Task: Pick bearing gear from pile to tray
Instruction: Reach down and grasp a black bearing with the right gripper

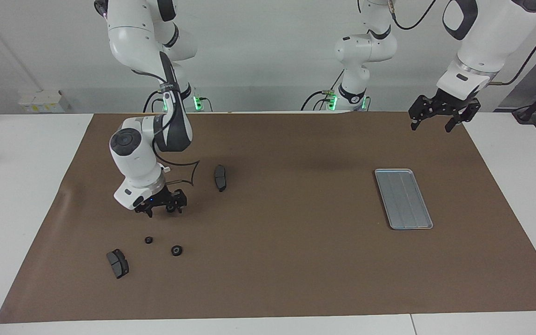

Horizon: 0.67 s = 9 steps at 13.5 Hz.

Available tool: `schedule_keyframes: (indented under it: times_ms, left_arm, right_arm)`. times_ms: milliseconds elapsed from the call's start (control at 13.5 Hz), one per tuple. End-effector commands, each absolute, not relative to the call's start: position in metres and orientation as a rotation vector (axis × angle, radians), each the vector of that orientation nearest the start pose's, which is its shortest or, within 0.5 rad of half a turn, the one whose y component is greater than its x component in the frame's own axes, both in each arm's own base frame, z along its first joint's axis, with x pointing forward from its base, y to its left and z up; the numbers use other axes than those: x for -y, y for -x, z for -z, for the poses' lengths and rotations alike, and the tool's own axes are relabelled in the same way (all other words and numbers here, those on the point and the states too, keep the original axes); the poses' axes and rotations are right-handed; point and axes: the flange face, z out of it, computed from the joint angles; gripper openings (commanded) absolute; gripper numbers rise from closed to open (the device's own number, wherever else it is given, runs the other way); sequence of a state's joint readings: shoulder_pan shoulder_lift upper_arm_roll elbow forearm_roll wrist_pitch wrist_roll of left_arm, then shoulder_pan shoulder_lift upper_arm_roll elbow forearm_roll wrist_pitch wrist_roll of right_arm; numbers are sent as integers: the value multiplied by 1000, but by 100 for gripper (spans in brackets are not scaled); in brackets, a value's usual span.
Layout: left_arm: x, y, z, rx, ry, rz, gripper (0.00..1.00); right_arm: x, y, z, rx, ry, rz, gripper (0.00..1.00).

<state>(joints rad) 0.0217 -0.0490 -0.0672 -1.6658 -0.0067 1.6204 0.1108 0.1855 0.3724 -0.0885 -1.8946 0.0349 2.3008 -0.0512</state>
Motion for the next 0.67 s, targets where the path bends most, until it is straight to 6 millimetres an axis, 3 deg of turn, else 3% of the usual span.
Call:
schedule_keyframes:
  times_ms: [0, 592]
  left_arm:
    - [23, -537, -612, -245, 3143, 8, 100]
    - [23, -537, -612, -247, 3143, 8, 100]
  right_arm:
    - [-63, -621, -307, 192, 3148, 49, 100]
    - [-54, -608, -298, 115, 3154, -21, 75]
